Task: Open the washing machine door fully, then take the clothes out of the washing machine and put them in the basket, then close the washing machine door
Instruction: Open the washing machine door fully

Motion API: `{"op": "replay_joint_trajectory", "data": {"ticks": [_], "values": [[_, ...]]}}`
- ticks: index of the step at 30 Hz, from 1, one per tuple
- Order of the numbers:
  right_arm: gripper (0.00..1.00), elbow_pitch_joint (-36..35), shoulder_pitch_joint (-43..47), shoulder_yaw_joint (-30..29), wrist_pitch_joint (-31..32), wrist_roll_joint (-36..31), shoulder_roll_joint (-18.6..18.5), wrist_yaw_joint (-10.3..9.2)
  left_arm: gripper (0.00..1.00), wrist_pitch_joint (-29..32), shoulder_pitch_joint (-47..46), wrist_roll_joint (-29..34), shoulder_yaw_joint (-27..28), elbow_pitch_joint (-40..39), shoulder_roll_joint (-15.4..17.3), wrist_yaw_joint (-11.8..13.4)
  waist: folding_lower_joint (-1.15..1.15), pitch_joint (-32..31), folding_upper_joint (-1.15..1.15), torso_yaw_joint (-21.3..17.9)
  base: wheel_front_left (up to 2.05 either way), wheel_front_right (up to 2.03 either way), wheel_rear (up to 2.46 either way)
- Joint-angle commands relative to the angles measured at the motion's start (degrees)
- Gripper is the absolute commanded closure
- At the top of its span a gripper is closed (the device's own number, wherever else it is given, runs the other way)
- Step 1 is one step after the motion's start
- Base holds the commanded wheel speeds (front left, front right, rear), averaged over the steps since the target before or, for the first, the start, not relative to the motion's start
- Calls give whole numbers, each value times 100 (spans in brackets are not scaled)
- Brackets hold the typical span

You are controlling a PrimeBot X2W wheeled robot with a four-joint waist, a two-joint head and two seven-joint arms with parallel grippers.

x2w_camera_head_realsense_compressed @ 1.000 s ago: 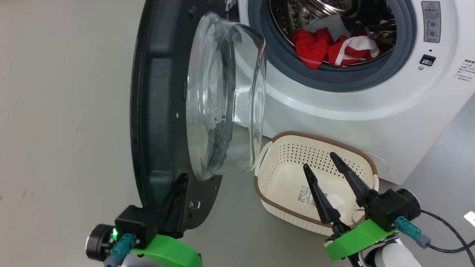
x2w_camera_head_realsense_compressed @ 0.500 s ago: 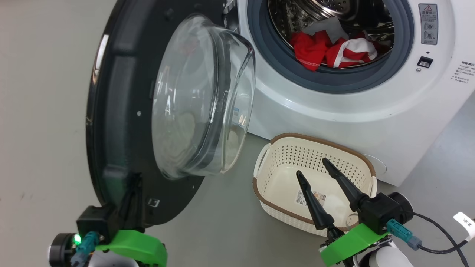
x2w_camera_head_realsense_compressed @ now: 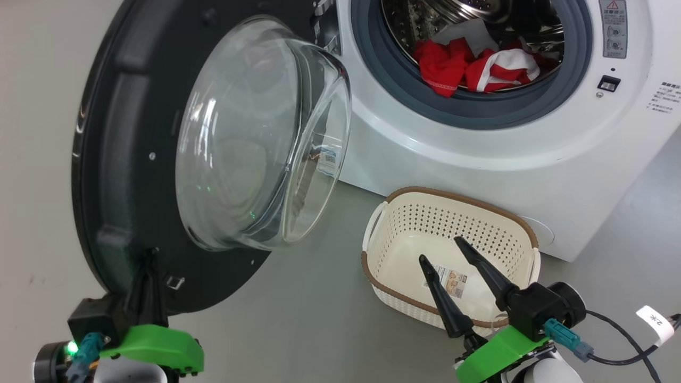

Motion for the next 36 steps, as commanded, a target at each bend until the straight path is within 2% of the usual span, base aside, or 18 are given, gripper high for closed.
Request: {"op": "replay_joint_trajectory", "data": {"ticks": [1,15,36], "values": [[0,-108,-192,144,-37,-93,28,37,100,-31,-249,-69,315,3,240,60,0,17,0,-1,0,0,0],[0,23,-298,303,-37,-223,-28,37,100,-380,-745,-470,705,734,230,4,0,144,0,-14,0,0,0],[0,-10,-269,398,-3,-257,-163,37,100,-781,-1494,-845,1206,2024,342,-298,0,179,0,-85,0,0,0]]}}
